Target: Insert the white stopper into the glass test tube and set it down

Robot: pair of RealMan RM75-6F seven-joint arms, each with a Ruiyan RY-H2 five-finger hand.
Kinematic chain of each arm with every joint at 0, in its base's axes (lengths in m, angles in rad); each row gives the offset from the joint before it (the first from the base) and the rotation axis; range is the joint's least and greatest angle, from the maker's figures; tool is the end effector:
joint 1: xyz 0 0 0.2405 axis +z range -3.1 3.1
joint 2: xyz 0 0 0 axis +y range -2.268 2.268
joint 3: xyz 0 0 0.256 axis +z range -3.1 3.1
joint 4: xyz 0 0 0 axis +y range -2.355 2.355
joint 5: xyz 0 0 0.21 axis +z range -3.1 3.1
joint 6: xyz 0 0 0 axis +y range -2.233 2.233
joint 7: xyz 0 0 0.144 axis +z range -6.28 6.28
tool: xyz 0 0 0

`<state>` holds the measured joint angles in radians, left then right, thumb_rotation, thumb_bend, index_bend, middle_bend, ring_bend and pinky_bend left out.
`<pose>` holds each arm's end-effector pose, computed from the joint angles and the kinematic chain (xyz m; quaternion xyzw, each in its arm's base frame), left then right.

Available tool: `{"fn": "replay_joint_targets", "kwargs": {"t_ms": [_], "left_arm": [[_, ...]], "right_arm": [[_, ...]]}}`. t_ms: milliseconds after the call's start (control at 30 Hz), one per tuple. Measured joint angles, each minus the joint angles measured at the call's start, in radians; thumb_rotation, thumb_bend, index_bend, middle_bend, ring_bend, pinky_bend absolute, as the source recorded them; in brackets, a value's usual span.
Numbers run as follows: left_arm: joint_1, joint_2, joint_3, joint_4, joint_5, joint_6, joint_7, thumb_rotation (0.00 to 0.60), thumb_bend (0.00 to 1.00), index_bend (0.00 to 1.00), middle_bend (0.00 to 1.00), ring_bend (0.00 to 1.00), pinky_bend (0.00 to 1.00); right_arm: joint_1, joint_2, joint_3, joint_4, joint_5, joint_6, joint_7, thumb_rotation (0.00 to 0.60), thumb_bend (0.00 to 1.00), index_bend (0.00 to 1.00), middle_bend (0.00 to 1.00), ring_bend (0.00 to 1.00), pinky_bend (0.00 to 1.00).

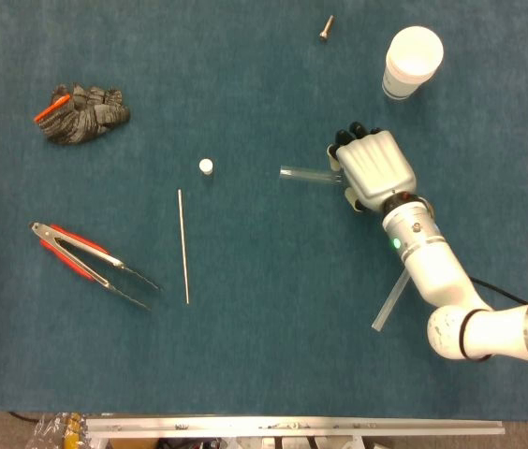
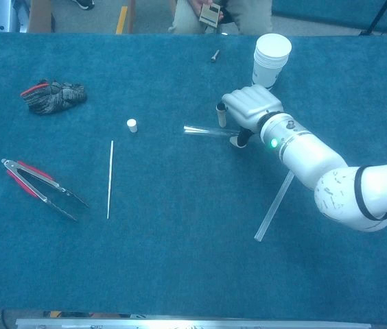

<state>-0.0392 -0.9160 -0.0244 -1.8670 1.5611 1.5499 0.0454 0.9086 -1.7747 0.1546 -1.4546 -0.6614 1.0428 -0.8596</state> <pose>-0.2709 0.1596 0.2003 -0.5964 -0.3778 -0.4012 0.5836 -0.1087 -0.3296 -0.0867 0.7850 -0.3495 0.2413 0.4511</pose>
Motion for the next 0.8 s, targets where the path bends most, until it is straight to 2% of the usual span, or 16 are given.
{"fn": "replay_joint_targets", "kwargs": {"t_ms": [800], "left_arm": [[-0.003, -0.009, 0.003, 0.034, 0.009, -0.001, -0.042, 0.600, 0.32, 0.34, 0.20, 0.03, 0.05]], "right_arm": [[0.041, -0.077, 0.019, 0.090, 0.037, -0.007, -0.045, 0.600, 0.25, 0.47, 0.28, 0.18, 0.35]]}}
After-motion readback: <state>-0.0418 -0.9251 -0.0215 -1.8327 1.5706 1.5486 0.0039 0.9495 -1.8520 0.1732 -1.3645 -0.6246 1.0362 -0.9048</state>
